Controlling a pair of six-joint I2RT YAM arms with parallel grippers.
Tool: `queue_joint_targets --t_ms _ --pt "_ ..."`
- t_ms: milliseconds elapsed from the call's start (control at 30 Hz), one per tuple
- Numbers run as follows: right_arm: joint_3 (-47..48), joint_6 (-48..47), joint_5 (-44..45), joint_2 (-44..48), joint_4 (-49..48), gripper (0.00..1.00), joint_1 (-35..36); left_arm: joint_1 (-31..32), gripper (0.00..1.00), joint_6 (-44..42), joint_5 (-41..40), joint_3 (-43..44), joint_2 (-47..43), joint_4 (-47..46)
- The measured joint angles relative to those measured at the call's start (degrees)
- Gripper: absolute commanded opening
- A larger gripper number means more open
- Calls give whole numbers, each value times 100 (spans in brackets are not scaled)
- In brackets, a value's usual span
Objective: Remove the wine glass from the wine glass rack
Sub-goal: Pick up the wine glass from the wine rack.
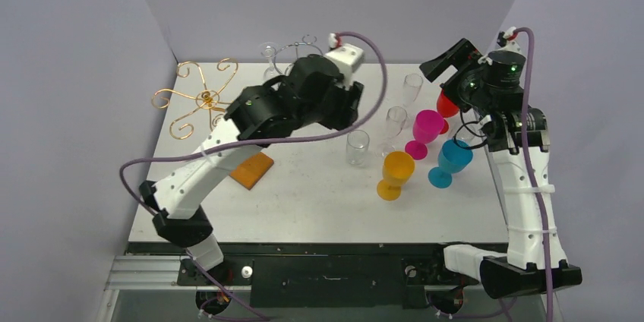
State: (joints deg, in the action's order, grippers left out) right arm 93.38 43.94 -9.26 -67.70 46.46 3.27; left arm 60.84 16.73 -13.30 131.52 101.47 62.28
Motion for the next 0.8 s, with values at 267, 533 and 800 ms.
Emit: queue_joint_targets --t_ms 267,533,800 --pt "-201 503 138 -708 -743 76 1158 -1250 51 409 -168 -1897 -1845 -654" --pt "-308 1104 505 -1504 -1539 66 2065 -1696 52 627 -240 -2758 -2920 -1078" --pt "-232 1679 914 -2430 -2232 50 2524 -1832 54 710 -299 -3228 -3536 -1198"
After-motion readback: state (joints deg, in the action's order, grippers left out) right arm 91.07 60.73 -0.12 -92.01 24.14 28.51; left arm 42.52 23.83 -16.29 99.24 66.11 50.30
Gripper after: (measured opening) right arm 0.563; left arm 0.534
